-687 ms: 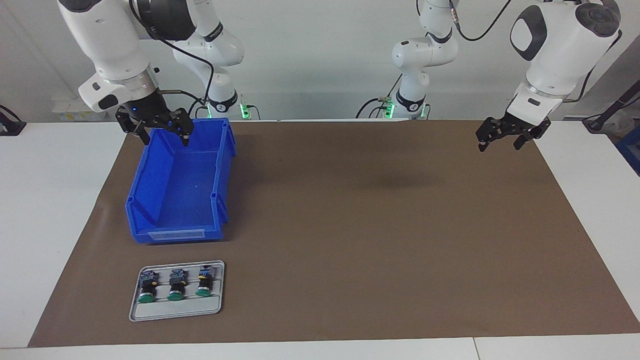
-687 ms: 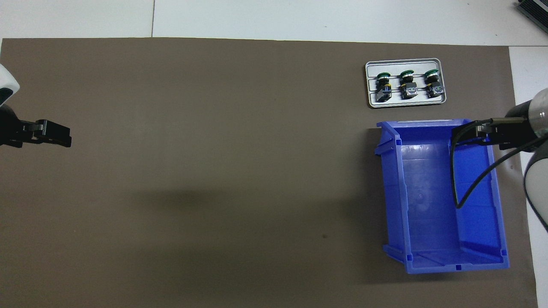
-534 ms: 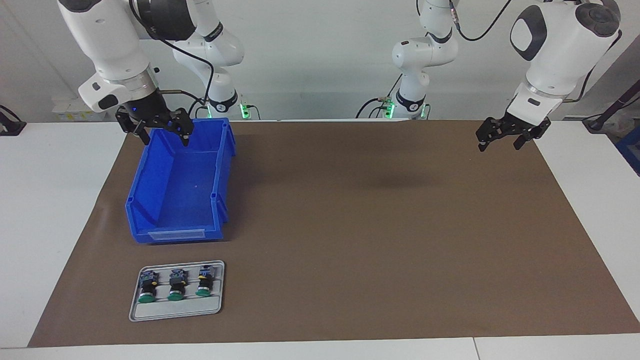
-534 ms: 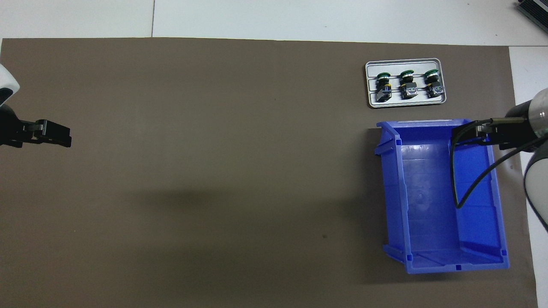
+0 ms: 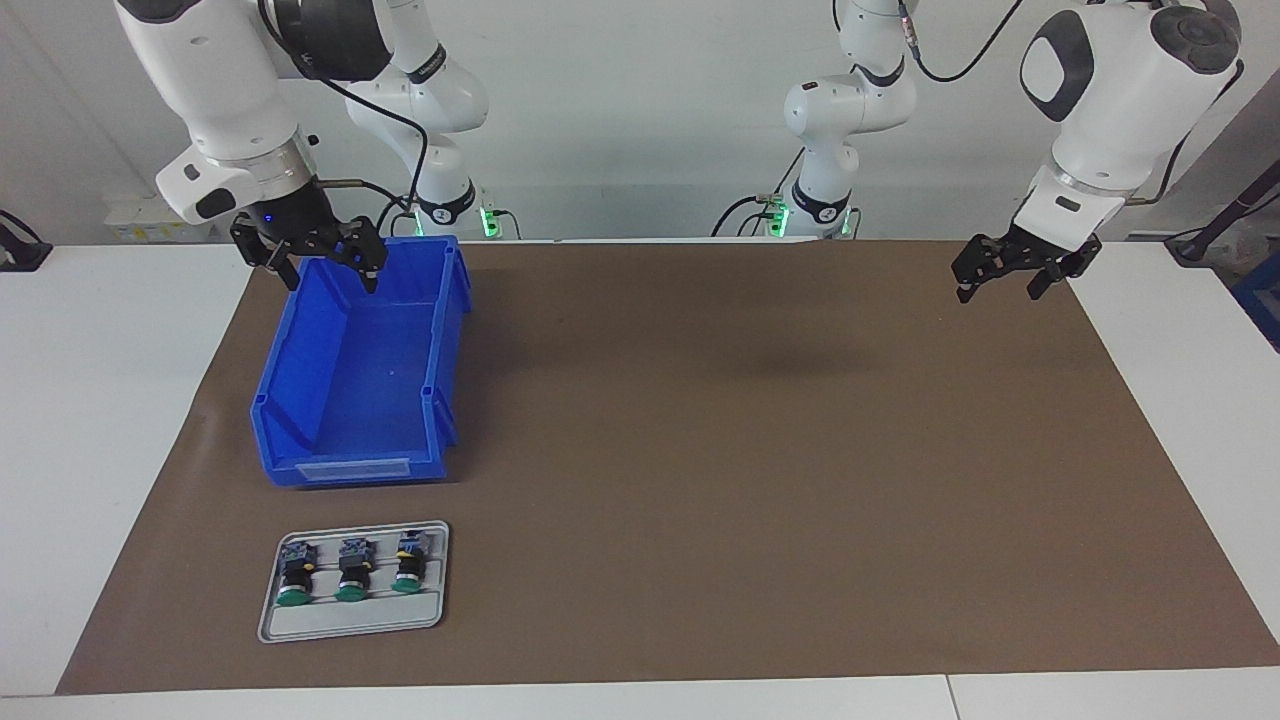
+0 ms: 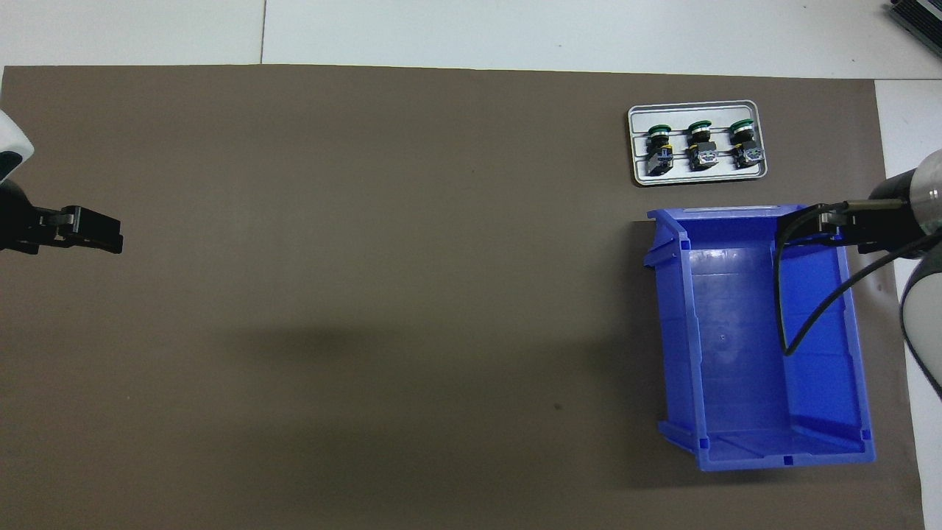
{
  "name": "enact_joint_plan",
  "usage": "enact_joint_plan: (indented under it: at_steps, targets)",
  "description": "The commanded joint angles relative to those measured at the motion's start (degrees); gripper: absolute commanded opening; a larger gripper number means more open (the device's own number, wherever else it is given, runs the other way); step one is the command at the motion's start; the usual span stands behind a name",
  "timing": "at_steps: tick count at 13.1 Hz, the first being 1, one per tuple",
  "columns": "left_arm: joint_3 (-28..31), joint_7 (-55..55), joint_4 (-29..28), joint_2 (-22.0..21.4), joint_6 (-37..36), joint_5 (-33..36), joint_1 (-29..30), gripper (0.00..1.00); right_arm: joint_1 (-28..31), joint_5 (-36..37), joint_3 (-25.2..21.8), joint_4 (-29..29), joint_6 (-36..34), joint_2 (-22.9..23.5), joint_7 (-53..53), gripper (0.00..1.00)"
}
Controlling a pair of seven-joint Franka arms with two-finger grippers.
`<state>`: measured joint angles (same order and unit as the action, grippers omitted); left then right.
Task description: Place and press button with both arms
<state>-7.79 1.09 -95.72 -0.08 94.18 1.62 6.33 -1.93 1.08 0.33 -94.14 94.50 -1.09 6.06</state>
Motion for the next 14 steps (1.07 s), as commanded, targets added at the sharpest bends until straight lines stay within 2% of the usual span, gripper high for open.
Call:
enact_joint_plan:
  at_steps: [1, 3, 9, 14]
  targets:
    - [0.2, 0.3, -1.9, -1.7, 1.2, 0.8, 0.0, 1.0, 1.0, -0.8, 0.5, 0.1, 4.0, 1.0, -1.3, 0.97]
    - [0.2, 0.3, -2.0, -1.7, 1.2, 0.8, 0.0, 1.0, 1.4, -0.2, 0.5, 2.5, 4.6, 4.5, -1.8, 0.96]
    - [0.2, 0.3, -2.0, -1.7, 1.2, 0.8, 0.0, 1.0, 1.7, -0.7, 0.6, 17.7, 9.2, 22.9, -1.9, 0.96]
    - [0.2, 0.3, -2.0, -1.7, 1.2, 0.8, 0.0, 1.0, 1.8, -0.3, 0.6, 19.0, 19.6, 31.7, -2.1, 0.96]
